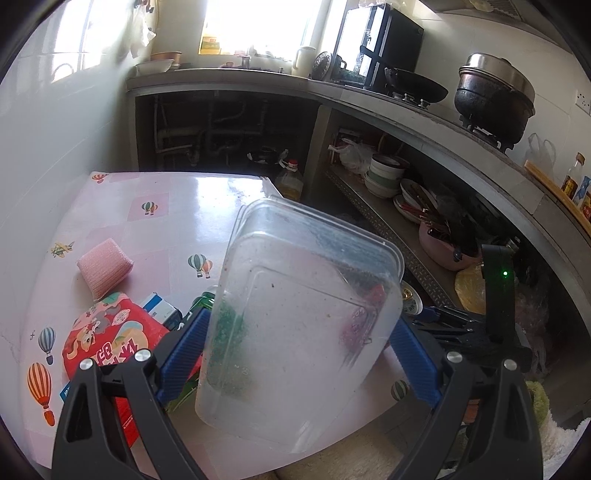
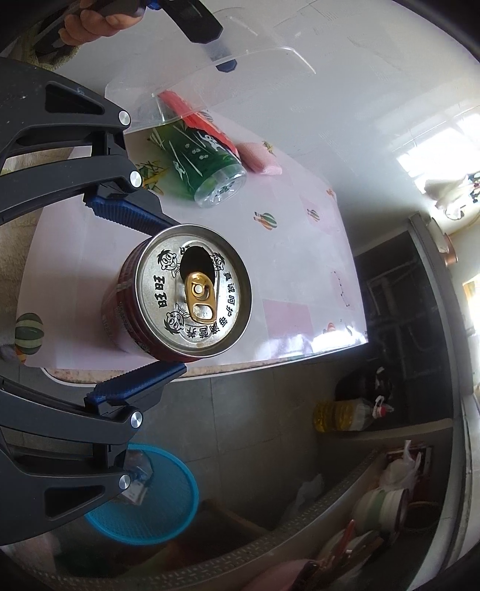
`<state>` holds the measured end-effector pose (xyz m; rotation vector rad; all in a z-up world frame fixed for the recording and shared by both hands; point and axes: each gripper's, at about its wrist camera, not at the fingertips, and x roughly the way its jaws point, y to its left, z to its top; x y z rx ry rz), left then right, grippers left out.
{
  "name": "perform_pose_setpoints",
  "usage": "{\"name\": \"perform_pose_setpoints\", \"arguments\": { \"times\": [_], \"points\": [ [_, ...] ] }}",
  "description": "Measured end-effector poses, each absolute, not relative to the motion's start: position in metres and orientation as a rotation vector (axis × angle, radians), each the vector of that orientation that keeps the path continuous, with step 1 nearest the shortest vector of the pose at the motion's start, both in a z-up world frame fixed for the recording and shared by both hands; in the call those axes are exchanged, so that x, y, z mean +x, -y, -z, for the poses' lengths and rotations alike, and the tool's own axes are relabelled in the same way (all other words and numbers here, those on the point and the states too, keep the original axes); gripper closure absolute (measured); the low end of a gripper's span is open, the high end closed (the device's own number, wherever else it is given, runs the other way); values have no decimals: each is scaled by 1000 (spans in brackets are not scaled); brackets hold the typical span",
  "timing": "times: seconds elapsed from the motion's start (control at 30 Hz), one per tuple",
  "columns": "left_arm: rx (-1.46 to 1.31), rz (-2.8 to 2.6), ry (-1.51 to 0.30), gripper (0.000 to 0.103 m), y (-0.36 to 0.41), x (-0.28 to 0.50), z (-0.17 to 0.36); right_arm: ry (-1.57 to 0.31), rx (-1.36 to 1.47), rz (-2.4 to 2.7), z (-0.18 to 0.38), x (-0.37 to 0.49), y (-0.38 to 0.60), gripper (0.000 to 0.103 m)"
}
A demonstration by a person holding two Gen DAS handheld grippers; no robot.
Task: Collect trash
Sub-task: 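Carry the container and red can to the blue wastebasket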
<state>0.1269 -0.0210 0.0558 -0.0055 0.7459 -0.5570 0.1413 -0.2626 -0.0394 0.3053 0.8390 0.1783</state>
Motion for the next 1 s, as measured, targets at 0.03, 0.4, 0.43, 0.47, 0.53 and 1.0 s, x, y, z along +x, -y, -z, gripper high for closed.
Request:
{"name": "perform_pose_setpoints", "arguments": {
  "times": [0.03,0.4,0.43,0.47,0.53,1.0],
  "points": [
    [-3,559,-745,11,22,127,-56,-835,310,-178,39,140,264,39],
    [30,613,-736,11,50,130,-63,-768,393,-122,25,124,305,39],
    [35,621,-735,11,54,130,-63,-762,401,-110,25,122,310,39],
    [41,631,-733,11,59,131,-64,-757,410,-97,25,119,315,39],
    [51,650,-730,11,71,133,-66,-750,428,-70,26,114,327,39],
    [103,825,-781,11,170,157,-58,-743,567,172,50,67,409,39]
  ]
}}
